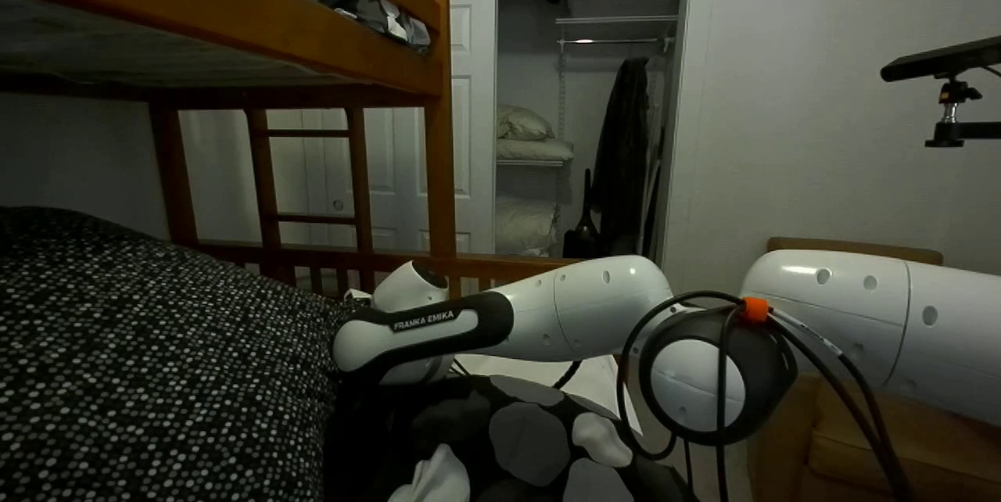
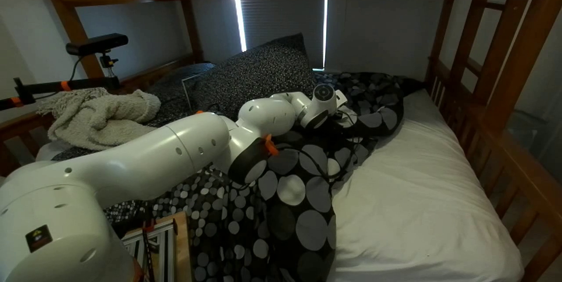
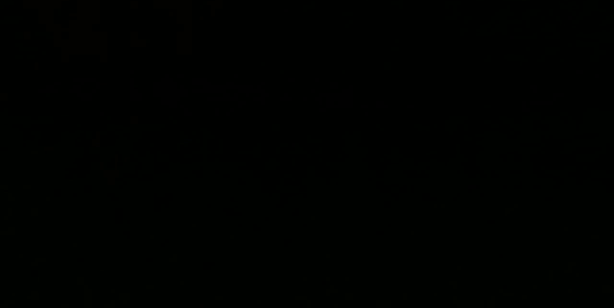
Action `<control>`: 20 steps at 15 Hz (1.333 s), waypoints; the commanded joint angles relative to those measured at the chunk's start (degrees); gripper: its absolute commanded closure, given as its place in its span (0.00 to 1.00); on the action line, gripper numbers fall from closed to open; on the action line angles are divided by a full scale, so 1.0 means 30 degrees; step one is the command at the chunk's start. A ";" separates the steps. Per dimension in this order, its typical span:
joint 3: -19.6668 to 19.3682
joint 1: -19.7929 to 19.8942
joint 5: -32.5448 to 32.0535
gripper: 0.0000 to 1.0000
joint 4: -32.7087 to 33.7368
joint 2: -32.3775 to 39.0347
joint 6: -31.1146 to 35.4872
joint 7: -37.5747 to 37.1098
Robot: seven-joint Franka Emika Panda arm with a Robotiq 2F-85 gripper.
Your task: Place the white cloth on the uncovered corner of the bed
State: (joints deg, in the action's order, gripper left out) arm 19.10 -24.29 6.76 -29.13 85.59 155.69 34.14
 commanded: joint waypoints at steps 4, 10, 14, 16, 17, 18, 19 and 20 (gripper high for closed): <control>0.0081 0.0052 0.0239 1.00 -0.0214 -0.0008 0.0186 -0.0592; -0.1013 -0.0116 0.0044 0.99 0.0816 -0.0345 0.3758 -0.3020; -0.4935 -0.0361 -0.0652 0.99 0.1627 -0.0341 0.6272 -0.8590; -0.8058 -0.0343 0.0273 0.99 0.1496 -0.0299 0.7282 -1.1240; -0.9538 -0.0265 0.0420 0.99 0.0958 -0.0458 0.7739 -1.2727; -1.1026 -0.0272 0.0638 0.99 0.0470 -0.0663 0.8147 -1.4248; -1.2512 -0.0314 0.0578 0.99 -0.0145 -0.0883 0.8903 -1.5737; -1.0188 -0.0172 0.0250 0.96 0.1153 -0.0383 0.7704 -1.3384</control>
State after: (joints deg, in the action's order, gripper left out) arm -11.64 -24.80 7.52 -25.71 84.44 178.87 -6.20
